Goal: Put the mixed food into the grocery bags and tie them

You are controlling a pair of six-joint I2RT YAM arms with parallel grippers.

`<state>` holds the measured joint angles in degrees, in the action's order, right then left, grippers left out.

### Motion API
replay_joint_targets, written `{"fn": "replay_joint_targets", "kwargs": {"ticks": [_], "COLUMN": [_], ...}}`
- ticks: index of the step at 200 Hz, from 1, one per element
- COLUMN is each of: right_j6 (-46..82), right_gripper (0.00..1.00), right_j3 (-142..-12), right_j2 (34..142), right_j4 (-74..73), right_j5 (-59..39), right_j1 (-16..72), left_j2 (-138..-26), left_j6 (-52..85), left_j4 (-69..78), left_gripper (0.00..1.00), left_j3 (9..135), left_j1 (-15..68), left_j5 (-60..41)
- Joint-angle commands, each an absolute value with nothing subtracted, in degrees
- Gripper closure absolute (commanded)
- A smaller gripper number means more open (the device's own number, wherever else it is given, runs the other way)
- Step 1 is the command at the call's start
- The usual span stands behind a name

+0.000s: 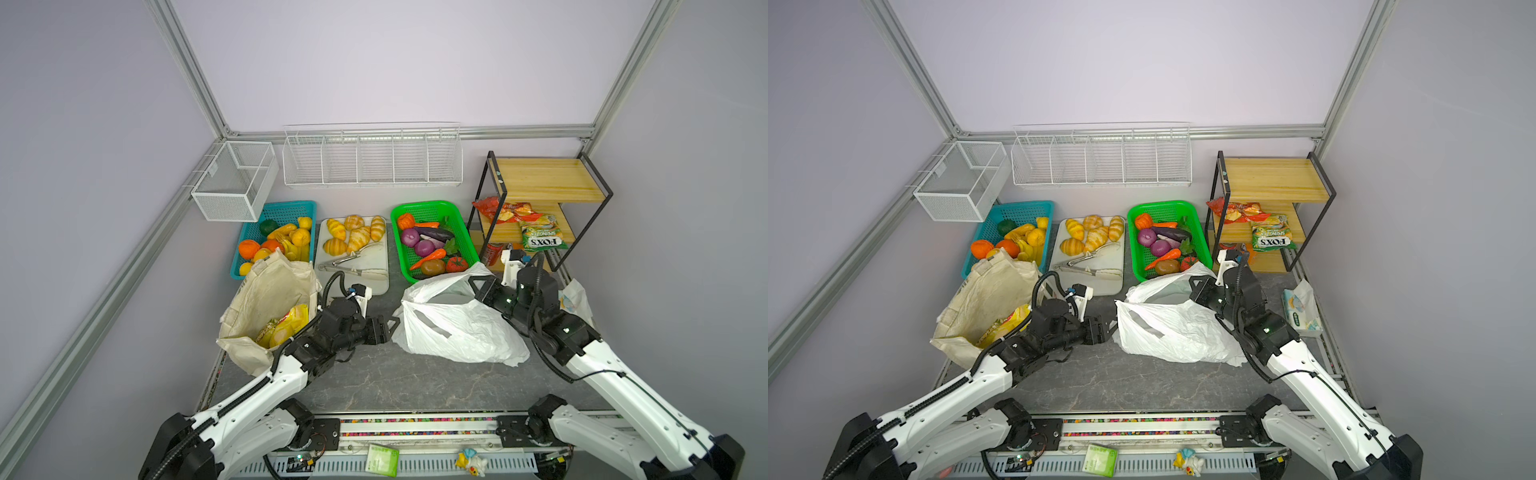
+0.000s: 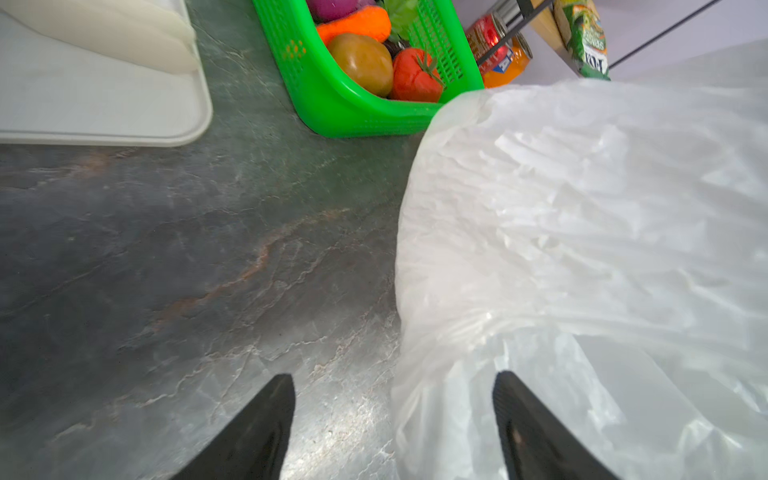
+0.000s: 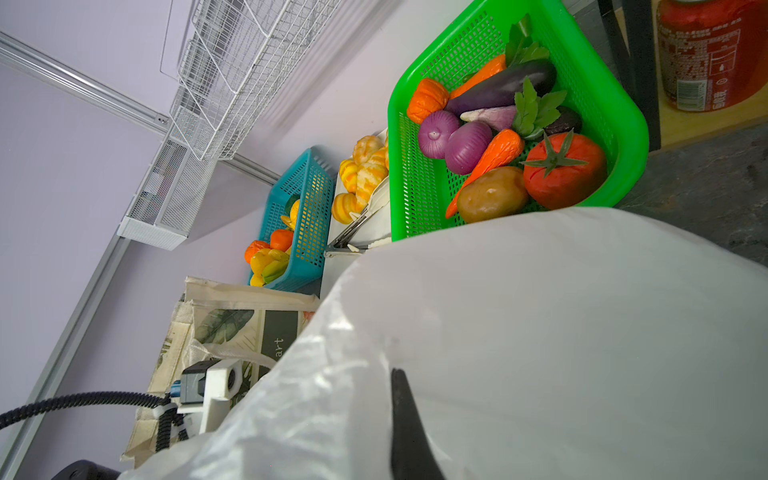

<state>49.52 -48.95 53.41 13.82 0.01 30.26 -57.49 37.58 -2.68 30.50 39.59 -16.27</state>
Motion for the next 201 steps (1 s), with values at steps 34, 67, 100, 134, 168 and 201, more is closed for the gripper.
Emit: {"fn": "replay_joint_targets", "kwargs": {"ticks": [34,67,100,134,168,201], "right_j6": [50.31,39.13,24.05,26.04,33.32,39.85], "right_gripper": [0.93,0.93,0.93,0.93,0.93,0.93], "right_j3": [-47.29,-53.45,-64.93,-69.79,-69.01,-64.65], "right_j2": [52.29,50.76,53.85,58.53,62.83,68.04], "right_j4": [11.73,19.2,29.57,24.98,15.23,3.93], "right_j5": [0.81,1.72,-8.84,-18.72,-18.76,-18.94], "right_j1": [30.85,30.69,30.89,33.69,37.42,42.25], "left_j2": [-64.61,-59.36,-52.95,-55.76,-61.75,-66.01], "left_j6": [42.1,34.38,23.37,15.36,5.9,2.85], "left_j4": [12.54,0.07,-22.75,-42.85,-65.39,-79.09], "left_gripper": [0.66,0.95,1.0,1.0,1.0,1.0], "left_j3": [31.03,38.37,53.58,73.36,93.15,105.25], "left_j1": [39.55,39.38,38.34,35.45,35.28,35.29], "left_j5": [-23.8,-25.17,-21.23,-19.96,-9.98,-3.35]}}
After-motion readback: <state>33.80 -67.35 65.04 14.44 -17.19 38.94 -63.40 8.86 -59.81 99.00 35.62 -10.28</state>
